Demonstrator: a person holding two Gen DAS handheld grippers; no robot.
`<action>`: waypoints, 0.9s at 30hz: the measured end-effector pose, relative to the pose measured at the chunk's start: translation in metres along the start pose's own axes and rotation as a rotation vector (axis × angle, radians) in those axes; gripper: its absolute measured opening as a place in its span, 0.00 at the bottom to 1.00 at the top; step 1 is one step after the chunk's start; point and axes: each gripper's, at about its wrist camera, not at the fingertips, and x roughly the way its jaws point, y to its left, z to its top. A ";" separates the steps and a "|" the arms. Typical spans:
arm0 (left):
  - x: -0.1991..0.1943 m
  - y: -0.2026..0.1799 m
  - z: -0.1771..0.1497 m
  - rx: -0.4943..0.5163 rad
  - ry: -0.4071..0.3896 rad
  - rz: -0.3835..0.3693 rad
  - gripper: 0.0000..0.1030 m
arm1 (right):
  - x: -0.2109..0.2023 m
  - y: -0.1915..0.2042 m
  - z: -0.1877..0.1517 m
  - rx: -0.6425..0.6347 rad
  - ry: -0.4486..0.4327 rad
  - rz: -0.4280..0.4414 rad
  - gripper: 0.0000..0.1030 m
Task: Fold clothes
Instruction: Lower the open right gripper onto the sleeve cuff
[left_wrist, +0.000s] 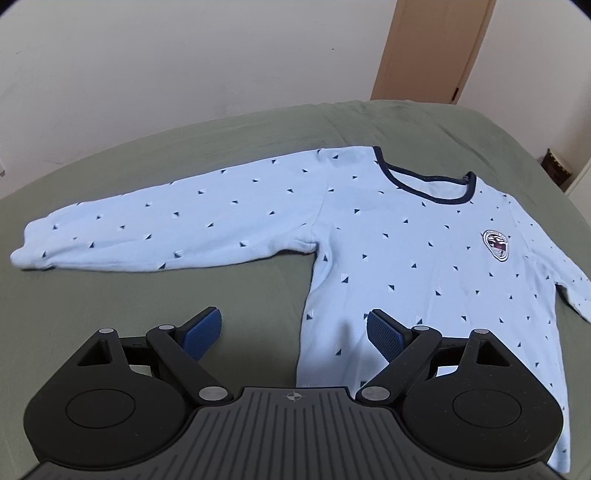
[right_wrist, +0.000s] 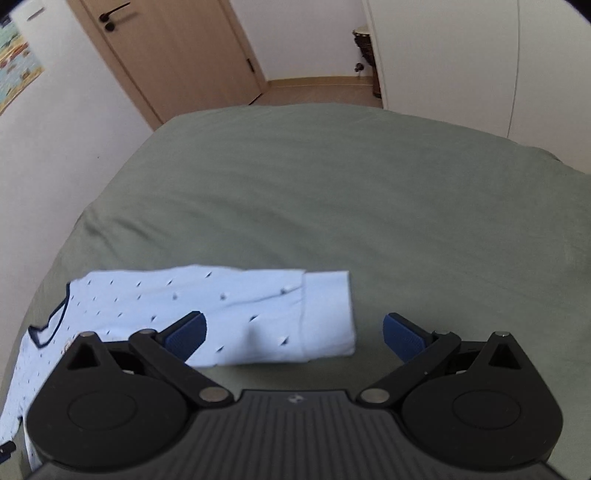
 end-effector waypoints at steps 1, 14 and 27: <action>0.001 0.000 0.001 0.001 -0.001 -0.001 0.84 | 0.002 -0.003 0.001 0.006 0.002 0.003 1.00; 0.015 -0.009 0.007 0.023 0.004 -0.021 0.84 | 0.025 -0.039 -0.012 0.126 0.057 0.077 0.86; 0.008 -0.024 0.009 0.063 -0.011 -0.081 0.84 | 0.037 -0.034 -0.004 0.073 0.053 0.090 0.78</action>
